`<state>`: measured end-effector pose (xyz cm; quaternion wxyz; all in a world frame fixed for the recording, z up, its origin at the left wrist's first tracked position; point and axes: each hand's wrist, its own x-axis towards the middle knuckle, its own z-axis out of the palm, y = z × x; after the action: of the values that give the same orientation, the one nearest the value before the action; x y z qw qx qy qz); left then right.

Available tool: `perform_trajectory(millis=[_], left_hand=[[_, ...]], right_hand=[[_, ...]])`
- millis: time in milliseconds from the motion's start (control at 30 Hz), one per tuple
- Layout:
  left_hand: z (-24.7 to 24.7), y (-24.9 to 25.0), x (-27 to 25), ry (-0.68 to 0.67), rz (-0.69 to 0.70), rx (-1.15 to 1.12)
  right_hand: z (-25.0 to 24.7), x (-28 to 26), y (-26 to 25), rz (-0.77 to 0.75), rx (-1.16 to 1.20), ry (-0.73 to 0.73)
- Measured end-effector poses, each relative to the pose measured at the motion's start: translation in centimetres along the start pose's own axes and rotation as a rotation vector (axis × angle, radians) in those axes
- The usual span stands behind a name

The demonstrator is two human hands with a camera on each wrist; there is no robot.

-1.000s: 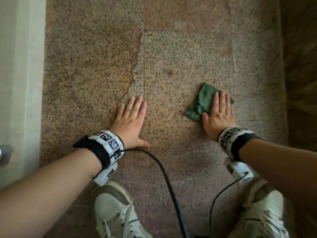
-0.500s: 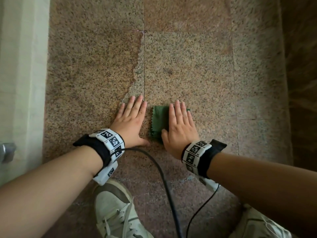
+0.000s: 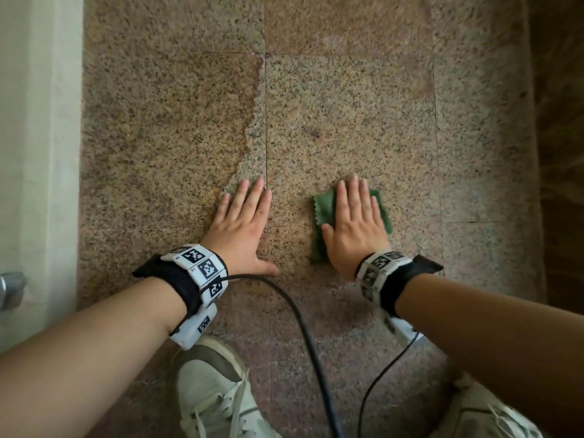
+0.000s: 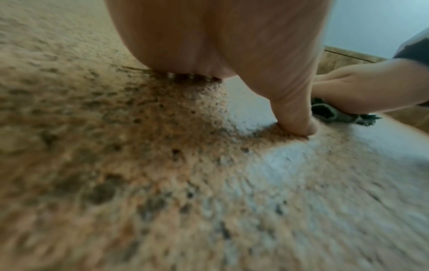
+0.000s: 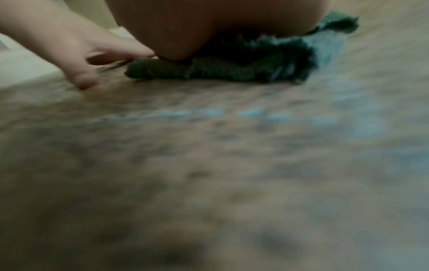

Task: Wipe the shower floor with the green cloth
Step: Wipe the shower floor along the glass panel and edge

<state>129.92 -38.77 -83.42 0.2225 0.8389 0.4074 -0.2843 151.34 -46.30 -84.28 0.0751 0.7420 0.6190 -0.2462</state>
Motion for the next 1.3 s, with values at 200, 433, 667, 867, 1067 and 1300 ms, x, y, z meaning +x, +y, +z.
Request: perform_trajectory(millis=[200, 433, 667, 867, 1067, 1300], left_hand=[[-0.1, 0.1, 0.1, -0.008, -0.004, -0.009], [-0.3, 0.4, -0.1, -0.032, -0.018, -0.005], [-0.4, 0.4, -0.2, -0.031, -0.022, -0.013], [-0.4, 0.5, -0.2, -0.018, -0.01, -0.023], [-0.4, 0.6, -0.1, -0.023, -0.011, -0.011], [-0.4, 0.8, 0.1, 0.023, 0.029, 0.004]], right_hand=[[-2.8, -1.4, 2.7, -0.112, -0.004, 0.071], [-1.2, -1.7, 2.2, 0.042, 0.109, 0.053], [-1.2, -1.6, 2.2, 0.057, 0.02, -0.02], [-2.8, -1.7, 9.4, 0.328, 0.029, -0.022], [-1.6, -1.6, 8.4, 0.398, 0.055, -0.023], [3.3, -7.9, -3.5, -0.097, 0.004, -0.23]])
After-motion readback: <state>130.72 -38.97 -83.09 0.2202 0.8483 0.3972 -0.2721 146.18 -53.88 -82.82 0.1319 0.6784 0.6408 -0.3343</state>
